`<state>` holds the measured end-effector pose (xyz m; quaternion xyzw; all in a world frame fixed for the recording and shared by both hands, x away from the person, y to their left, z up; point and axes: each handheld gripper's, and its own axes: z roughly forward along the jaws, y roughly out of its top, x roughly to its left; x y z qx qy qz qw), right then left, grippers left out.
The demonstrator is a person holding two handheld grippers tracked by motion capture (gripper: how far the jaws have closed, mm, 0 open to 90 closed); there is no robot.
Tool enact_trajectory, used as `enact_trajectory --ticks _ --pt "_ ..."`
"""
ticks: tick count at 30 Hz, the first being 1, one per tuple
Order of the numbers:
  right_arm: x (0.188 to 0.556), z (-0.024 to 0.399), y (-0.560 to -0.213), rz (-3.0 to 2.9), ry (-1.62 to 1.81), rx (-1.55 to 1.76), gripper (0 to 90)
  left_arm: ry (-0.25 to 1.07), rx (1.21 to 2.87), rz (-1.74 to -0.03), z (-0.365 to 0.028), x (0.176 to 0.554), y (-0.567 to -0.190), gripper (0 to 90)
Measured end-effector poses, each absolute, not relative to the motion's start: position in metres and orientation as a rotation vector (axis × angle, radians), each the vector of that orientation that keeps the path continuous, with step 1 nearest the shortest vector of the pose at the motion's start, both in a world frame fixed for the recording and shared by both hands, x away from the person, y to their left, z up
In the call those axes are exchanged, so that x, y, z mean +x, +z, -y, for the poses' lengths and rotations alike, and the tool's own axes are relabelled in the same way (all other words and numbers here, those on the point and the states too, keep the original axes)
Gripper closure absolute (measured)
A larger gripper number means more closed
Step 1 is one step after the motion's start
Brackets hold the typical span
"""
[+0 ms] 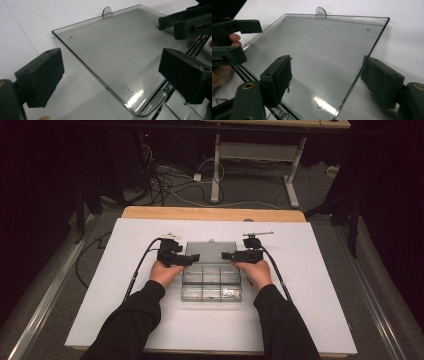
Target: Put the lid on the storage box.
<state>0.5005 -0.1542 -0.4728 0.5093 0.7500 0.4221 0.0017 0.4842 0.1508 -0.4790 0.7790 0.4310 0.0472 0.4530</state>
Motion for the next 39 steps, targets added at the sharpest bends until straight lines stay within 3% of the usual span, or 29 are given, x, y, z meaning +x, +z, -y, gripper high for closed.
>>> enact_trajectory --ticks 12,21,39 --pt "0.495 0.157 -0.467 -2.313 1.343 1.539 37.6 0.108 1.916 -1.065 -0.152 0.484 -0.478 7.8" --pt "0.489 0.16 -0.46 -2.272 1.343 1.477 46.7 0.104 1.906 -1.045 -0.15 0.482 -0.475 17.5" --pt "0.472 0.164 -0.443 -2.193 1.321 1.329 65.7 0.21 1.871 -0.998 -0.157 0.47 -0.457 51.1"
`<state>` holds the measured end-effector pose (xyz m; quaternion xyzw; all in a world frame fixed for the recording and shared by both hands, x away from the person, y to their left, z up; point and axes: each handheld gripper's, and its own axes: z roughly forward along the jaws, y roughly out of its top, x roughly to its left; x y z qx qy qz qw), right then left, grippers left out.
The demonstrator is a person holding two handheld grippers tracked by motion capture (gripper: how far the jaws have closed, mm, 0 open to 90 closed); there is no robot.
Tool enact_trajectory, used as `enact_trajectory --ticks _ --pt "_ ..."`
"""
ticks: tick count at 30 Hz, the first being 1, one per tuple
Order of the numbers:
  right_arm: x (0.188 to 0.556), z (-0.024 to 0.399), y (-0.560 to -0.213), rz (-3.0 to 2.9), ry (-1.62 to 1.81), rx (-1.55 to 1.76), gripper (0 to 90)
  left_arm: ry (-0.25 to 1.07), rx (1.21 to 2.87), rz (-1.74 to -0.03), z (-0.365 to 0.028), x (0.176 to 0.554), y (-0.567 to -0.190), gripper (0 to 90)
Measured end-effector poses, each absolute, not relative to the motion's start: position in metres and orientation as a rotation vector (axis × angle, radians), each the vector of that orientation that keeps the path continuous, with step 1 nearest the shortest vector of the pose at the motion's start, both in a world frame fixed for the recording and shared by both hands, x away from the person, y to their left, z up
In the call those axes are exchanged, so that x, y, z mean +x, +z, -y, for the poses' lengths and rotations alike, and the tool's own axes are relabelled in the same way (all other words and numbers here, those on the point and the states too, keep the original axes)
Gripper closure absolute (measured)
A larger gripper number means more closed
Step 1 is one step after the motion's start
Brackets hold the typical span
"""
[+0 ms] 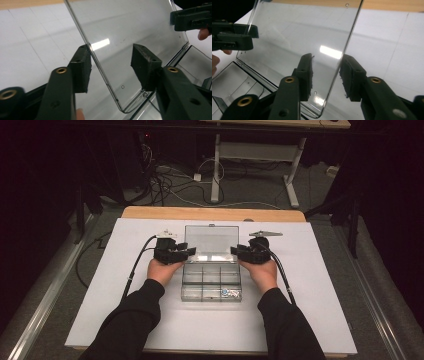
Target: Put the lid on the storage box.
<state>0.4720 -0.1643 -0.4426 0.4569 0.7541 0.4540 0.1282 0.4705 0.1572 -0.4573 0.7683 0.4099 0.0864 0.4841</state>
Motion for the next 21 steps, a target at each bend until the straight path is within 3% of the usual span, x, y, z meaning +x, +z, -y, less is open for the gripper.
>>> enact_trajectory --ticks 9,21 --pt "0.456 0.165 -0.431 -2.16 1.282 1.241 75.7 0.266 1.863 -0.963 -0.162 0.456 -0.447 63.7" --pt "0.437 0.17 -0.425 -2.158 1.264 1.195 78.4 0.288 1.868 -0.917 -0.164 0.439 -0.44 65.5"
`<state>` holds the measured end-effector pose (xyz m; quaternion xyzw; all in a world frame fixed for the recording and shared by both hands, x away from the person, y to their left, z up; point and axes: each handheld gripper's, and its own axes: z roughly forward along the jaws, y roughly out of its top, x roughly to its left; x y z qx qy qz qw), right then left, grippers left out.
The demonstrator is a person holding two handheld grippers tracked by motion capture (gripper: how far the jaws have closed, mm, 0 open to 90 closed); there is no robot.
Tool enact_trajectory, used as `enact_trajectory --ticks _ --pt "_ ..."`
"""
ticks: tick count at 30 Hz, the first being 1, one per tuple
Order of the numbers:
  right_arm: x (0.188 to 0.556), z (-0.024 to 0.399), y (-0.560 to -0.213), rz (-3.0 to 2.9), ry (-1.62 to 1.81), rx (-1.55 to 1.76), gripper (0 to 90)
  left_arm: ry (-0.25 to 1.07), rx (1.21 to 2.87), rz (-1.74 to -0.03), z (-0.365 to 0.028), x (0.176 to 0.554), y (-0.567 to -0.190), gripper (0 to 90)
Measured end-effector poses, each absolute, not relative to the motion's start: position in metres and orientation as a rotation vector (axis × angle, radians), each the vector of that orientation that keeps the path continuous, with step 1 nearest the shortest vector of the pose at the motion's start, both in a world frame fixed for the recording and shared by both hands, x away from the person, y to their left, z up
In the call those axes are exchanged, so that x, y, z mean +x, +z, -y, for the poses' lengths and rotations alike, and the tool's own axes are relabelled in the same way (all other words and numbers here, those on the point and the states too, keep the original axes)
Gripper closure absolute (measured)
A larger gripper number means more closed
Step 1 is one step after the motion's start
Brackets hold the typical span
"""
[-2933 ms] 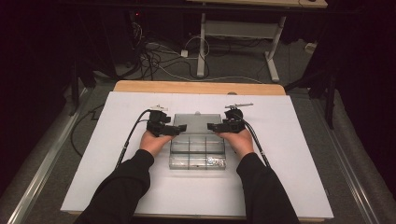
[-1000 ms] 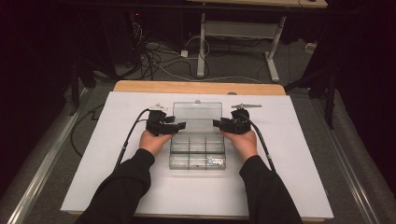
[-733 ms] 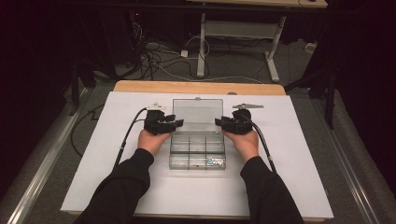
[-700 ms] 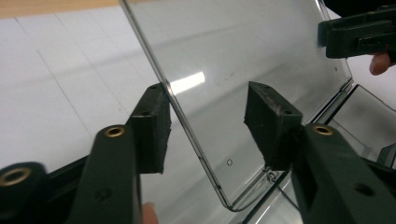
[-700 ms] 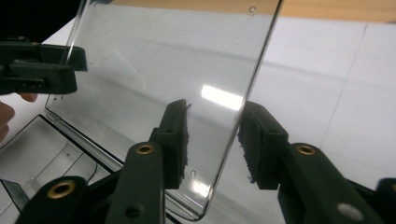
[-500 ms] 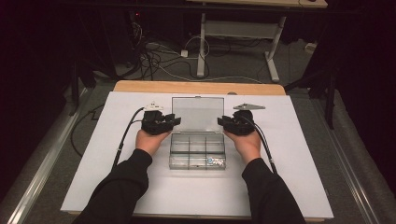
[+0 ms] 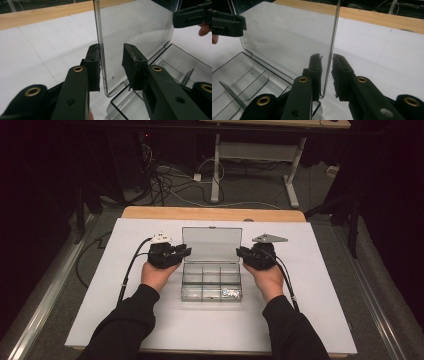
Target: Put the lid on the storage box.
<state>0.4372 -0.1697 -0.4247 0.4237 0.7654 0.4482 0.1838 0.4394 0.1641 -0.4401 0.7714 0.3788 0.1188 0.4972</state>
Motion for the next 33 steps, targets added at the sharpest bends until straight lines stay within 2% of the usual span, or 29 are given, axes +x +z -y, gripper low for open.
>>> enact_trajectory --ticks 7,13,33 --pt "0.418 0.179 -0.423 -2.146 1.272 1.175 81.4 0.301 1.871 -0.9 -0.164 0.431 -0.439 66.6" --pt "0.405 0.18 -0.42 -2.145 1.313 1.128 90.0 0.321 1.877 -0.888 -0.164 0.425 -0.438 67.7" --pt "0.383 0.172 -0.411 -2.132 1.376 1.046 90.0 0.355 1.892 -0.875 -0.168 0.408 -0.439 68.0"
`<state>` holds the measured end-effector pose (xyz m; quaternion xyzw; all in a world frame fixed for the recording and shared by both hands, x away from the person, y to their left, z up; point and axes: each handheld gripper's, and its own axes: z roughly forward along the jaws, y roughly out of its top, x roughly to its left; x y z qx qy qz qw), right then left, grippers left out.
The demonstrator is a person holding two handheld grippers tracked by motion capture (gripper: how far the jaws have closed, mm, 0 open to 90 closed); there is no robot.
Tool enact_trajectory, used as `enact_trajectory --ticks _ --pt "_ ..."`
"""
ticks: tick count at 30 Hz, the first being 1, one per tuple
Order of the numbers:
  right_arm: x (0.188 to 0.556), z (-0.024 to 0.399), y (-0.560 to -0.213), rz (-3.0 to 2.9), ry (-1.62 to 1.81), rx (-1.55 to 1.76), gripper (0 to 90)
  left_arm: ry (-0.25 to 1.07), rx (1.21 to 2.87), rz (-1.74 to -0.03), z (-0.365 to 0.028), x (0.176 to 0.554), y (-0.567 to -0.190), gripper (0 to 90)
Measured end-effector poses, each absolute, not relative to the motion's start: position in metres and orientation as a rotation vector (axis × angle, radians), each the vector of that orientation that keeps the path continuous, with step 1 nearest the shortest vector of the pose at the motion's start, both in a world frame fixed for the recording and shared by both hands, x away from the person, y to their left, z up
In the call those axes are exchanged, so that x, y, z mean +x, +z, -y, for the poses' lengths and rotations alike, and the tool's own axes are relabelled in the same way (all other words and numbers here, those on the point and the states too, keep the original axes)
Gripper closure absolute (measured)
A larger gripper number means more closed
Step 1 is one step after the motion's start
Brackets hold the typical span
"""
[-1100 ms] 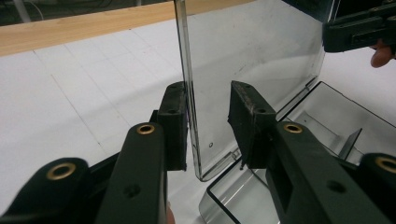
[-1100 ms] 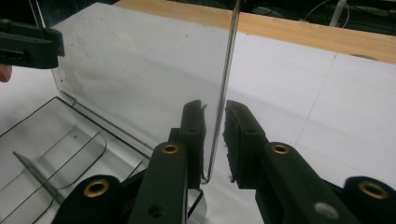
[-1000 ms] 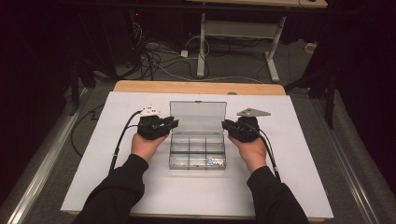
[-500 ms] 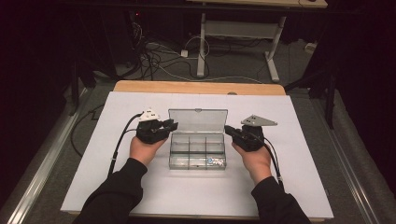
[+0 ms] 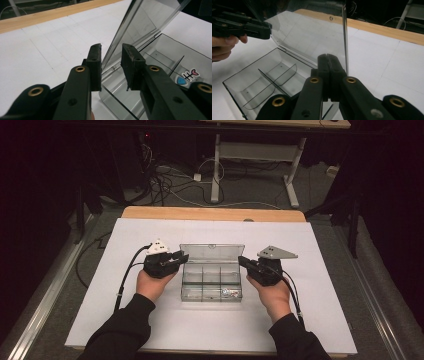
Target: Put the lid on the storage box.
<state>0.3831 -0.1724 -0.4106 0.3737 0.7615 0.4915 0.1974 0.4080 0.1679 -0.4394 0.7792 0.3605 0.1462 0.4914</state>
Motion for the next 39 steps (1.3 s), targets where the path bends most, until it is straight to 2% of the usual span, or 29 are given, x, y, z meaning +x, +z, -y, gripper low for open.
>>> enact_trajectory --ticks 17,26,36,39 --pt "0.369 0.174 -0.415 -2.131 1.384 1.03 90.0 0.357 1.901 -0.877 -0.171 0.394 -0.45 67.6" --pt "0.361 0.174 -0.421 -2.134 1.391 1.022 90.0 0.351 1.872 -0.882 -0.186 0.377 -0.456 67.6" --pt "0.354 0.176 -0.429 -2.137 1.396 1.021 90.0 0.271 1.847 -0.823 -0.189 0.354 -0.459 87.2" --pt "0.351 0.177 -0.431 -2.139 1.4 1.017 90.0 0.244 1.846 -0.802 -0.186 0.35 -0.458 87.5"
